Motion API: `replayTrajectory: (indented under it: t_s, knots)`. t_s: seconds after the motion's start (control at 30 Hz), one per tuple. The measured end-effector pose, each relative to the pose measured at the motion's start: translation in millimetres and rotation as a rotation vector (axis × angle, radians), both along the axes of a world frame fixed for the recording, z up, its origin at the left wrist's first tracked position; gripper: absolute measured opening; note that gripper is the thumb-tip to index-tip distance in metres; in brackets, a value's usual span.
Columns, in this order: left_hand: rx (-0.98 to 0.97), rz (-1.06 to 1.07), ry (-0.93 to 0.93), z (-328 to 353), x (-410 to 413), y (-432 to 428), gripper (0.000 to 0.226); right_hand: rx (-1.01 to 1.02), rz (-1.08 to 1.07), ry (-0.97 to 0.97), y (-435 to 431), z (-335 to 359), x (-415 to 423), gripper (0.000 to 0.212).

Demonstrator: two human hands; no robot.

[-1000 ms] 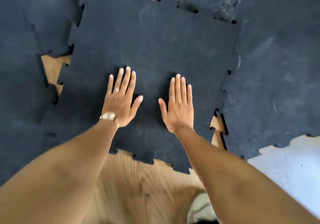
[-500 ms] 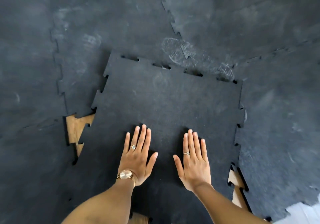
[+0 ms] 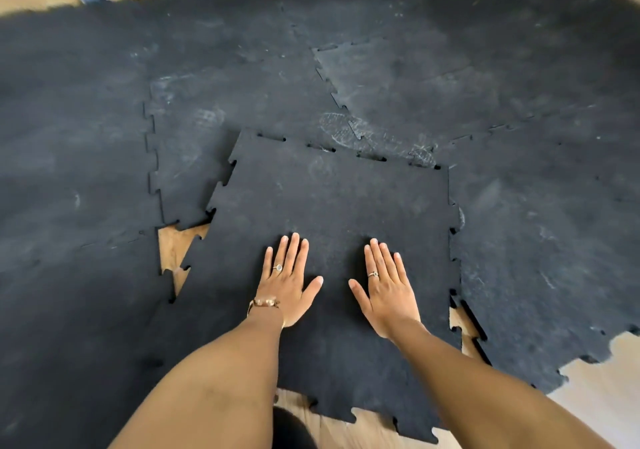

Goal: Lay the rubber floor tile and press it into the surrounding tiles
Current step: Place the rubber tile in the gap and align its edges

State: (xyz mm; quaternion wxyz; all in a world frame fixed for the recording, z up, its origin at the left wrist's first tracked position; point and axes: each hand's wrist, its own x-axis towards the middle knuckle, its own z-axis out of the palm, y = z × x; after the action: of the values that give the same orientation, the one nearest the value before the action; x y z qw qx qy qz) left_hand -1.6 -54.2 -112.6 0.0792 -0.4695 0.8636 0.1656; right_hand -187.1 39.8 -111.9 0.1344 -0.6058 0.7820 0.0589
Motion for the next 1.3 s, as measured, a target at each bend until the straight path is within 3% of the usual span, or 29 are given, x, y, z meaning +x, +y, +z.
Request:
replayTrajectory:
  t_s: [0.13, 0.2, 0.27, 0.33, 0.43, 0.63, 0.87, 0.97, 1.1, 1.3]
  knots:
    - [-0.032, 0.014, 0.102, 11.5, 14.5, -14.3, 0.096, 0.134, 0.051, -0.012, -12.8, 26.4, -10.9, 0.081]
    - [-0.116, 0.269, 0.167, 14.5, 31.5, -20.7, 0.116, 0.126, -0.01, 0.003, -16.6, 40.9, -12.5, 0.088]
    - [-0.09, 0.645, 0.188, 18.9, 49.8, -30.7, 0.134, 0.064, -0.265, 0.058, -9.1, 45.0, -8.1, 0.111]
    - [0.042, 0.831, 0.154, 23.7, 60.6, -42.5, 0.151, 0.063, -0.65, 0.001, 4.8, 40.2, -1.2, 0.139]
    - [0.088, 0.822, 0.064, 27.3, 60.7, -53.4, 0.159, 0.055, -0.979, -0.229, 18.2, 32.7, 1.5, 0.155]
    - [0.093, 0.742, -0.104, 56.2, 75.5, -67.4, 0.139, -0.002, -1.005, -0.145, 23.8, 31.7, 5.8, 0.162]
    - [0.215, 0.654, -0.196, 95.2, 85.1, -63.7, 0.133, 0.061, -1.0, -0.107, 26.5, 50.0, -3.6, 0.15]
    - [0.251, 0.623, -0.175, 69.3, 108.6, -56.1, 0.146, -0.018, -1.053, -0.186, 32.9, 60.8, -17.5, 0.127]
    - [0.38, 0.709, -0.074, 56.1, 128.5, -9.2, 0.146, -0.138, -1.141, -0.32, 36.1, 73.5, -35.3, 0.099]
    - [0.41, 0.783, -0.009, 72.4, 136.2, 37.1, 0.122, -0.273, -1.214, -0.434, 31.3, 84.0, -35.4, 0.08]
